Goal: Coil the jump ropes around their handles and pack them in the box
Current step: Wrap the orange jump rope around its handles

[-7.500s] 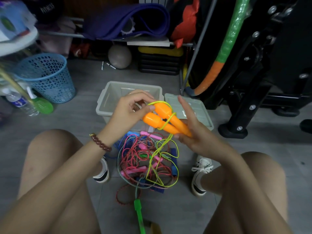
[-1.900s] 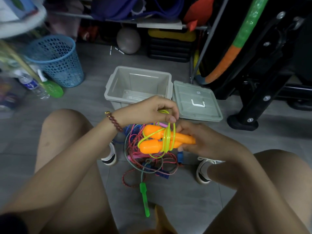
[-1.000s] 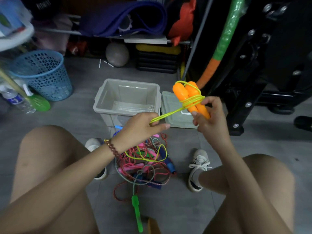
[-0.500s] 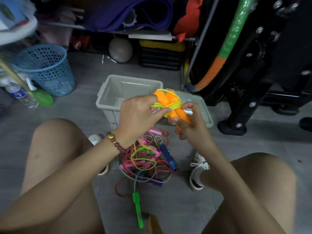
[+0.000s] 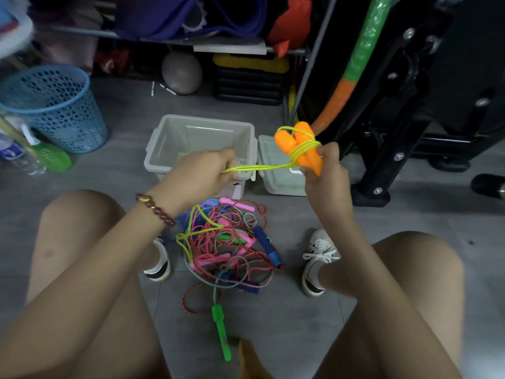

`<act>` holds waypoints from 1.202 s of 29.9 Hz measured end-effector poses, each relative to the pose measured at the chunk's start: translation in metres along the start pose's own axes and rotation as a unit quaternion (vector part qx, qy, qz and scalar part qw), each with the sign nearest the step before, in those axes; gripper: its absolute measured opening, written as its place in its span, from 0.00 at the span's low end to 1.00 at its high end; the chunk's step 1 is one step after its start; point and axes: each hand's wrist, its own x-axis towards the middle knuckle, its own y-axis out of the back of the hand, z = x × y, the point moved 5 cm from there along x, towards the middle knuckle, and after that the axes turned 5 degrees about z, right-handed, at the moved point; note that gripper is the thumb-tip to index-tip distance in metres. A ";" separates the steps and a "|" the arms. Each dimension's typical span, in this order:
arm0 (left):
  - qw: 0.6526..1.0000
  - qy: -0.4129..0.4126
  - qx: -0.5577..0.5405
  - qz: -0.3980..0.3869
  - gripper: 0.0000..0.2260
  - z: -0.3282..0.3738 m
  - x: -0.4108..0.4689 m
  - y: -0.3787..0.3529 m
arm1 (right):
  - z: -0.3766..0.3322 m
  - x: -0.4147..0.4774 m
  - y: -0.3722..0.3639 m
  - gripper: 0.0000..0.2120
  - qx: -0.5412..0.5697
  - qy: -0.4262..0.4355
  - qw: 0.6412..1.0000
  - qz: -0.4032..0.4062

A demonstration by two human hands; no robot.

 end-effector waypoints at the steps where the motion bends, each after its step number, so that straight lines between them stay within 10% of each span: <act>1: 0.998 0.021 -0.050 -0.023 0.07 -0.005 0.000 -0.005 | 0.000 0.002 0.005 0.14 -0.005 0.004 1.000 0.019; 7: 0.974 0.059 -0.210 -0.057 0.11 0.006 -0.001 -0.007 | 0.006 0.008 0.014 0.15 -0.053 0.014 0.997 0.047; 13: 0.907 -0.001 -0.414 -0.084 0.15 0.048 -0.012 0.011 | 0.008 -0.001 -0.011 0.17 -0.013 -0.025 0.995 -0.091; 22: 0.977 0.028 -0.166 0.130 0.14 0.015 -0.002 0.017 | -0.030 -0.057 -0.038 0.15 -0.037 0.205 0.913 -0.351; 36: 0.977 0.089 -0.159 0.110 0.15 -0.013 0.000 0.026 | -0.029 -0.044 -0.021 0.14 0.033 0.153 0.885 -0.438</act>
